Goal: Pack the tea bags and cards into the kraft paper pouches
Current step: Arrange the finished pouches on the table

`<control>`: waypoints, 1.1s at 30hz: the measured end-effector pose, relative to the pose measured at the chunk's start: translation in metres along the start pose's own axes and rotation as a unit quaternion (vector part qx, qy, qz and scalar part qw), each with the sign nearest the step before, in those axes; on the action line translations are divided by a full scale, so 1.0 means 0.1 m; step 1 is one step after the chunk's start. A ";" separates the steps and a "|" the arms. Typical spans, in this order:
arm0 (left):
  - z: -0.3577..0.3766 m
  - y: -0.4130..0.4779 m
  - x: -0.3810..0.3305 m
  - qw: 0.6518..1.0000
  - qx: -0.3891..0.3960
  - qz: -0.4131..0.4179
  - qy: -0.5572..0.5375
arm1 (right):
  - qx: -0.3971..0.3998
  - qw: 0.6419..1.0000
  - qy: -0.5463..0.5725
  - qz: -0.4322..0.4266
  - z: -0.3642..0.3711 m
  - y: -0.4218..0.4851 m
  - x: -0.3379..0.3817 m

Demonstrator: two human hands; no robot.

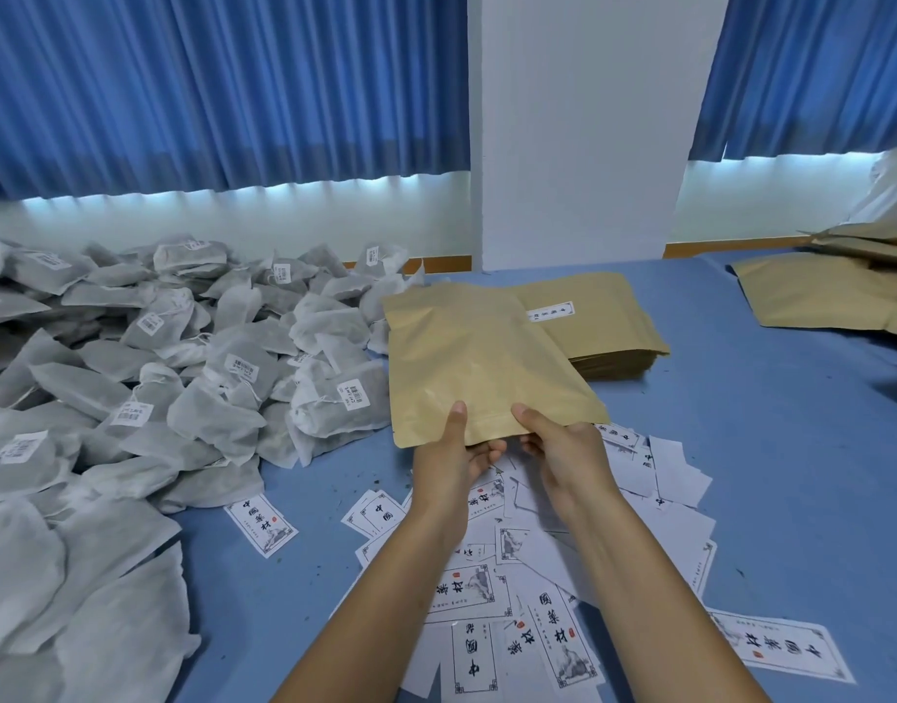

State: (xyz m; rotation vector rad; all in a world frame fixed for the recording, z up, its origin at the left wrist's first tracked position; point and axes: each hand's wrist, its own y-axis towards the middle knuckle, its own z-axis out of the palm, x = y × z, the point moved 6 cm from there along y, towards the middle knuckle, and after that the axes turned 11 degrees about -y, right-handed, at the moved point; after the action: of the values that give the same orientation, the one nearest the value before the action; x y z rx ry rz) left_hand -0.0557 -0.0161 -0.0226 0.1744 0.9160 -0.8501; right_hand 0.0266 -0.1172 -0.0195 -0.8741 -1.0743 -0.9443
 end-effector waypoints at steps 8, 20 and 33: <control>-0.02 0.01 0.06 0.999 -0.012 -0.004 0.052 | 0.042 0.998 0.034 0.009 0.13 -0.06 -0.04; -0.13 0.04 -0.03 0.998 -0.058 0.029 0.000 | -0.014 0.997 0.053 0.046 -0.02 0.02 -0.03; -0.03 0.02 -0.04 0.990 -0.023 0.050 0.130 | 0.061 0.993 0.059 0.084 0.25 -0.15 -0.17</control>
State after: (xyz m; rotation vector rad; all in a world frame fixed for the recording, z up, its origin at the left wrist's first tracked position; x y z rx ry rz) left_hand -0.0574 -0.0111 -0.0222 0.2933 1.1603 -0.7233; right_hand 0.0011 -0.0963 -0.0275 -0.7852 -0.9320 -0.7709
